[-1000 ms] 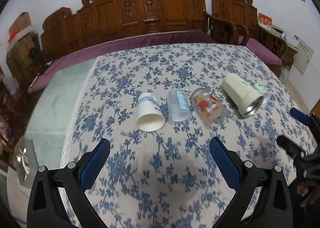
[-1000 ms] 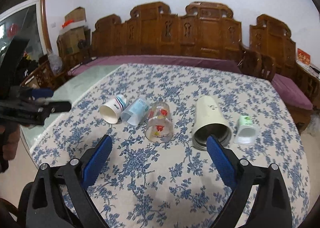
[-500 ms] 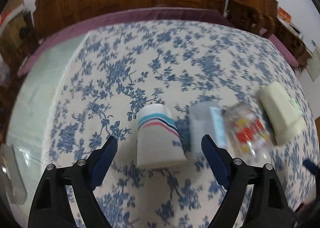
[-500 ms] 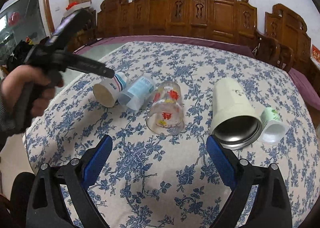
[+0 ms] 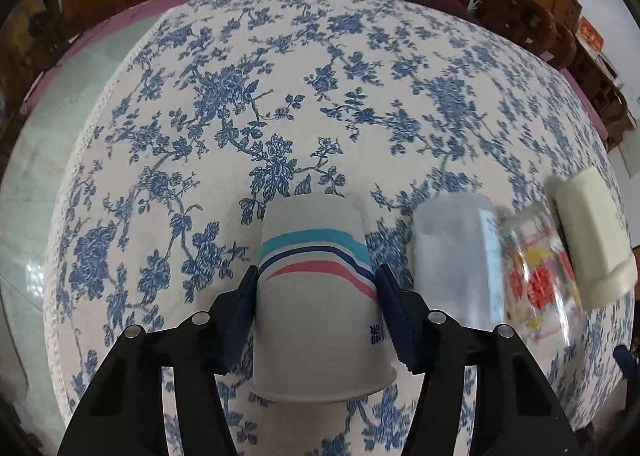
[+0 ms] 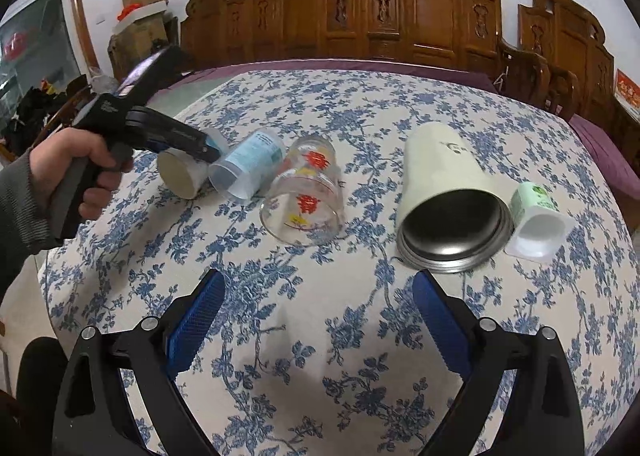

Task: Flip cup upside down
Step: 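Move the right tool to the striped paper cup and close around it, then lift the striped paper cup with the right tool and rotate it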

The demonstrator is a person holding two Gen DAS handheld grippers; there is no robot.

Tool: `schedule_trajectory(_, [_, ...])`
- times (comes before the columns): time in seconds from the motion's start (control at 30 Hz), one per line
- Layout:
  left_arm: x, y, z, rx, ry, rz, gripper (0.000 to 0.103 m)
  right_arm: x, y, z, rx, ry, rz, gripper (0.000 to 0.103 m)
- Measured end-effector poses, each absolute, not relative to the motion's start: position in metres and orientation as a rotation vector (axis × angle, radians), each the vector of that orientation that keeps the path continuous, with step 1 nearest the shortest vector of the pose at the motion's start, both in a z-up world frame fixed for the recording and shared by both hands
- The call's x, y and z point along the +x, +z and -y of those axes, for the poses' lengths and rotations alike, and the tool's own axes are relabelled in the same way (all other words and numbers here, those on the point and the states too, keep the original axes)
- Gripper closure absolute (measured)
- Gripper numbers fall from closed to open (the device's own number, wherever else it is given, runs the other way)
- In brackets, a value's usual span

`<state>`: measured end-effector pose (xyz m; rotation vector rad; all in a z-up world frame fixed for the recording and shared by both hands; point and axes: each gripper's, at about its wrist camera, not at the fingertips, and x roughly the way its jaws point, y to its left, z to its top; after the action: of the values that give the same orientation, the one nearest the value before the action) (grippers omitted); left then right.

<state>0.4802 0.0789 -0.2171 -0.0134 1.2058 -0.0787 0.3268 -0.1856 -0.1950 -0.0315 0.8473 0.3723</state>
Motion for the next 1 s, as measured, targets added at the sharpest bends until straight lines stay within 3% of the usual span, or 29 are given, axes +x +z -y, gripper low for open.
schedule_trajectory(0.43, [0.354,-0.164,-0.033,0.006,-0.2,-1.069,0.047,0.27,-0.171,0.23,0.051,0.305,-0.796,0.007])
schedule_trajectory(0.8, [0.299,-0.204,0.054,0.048,-0.333,-1.084,0.047,0.236,-0.164,0.275,0.1,0.211,-0.779,0.007])
schedule_trajectory(1.0, [0.3,-0.221,0.065,0.049,-0.337,-1.103,0.045,0.236,-0.172,0.283,0.086,0.191,-0.802,0.007])
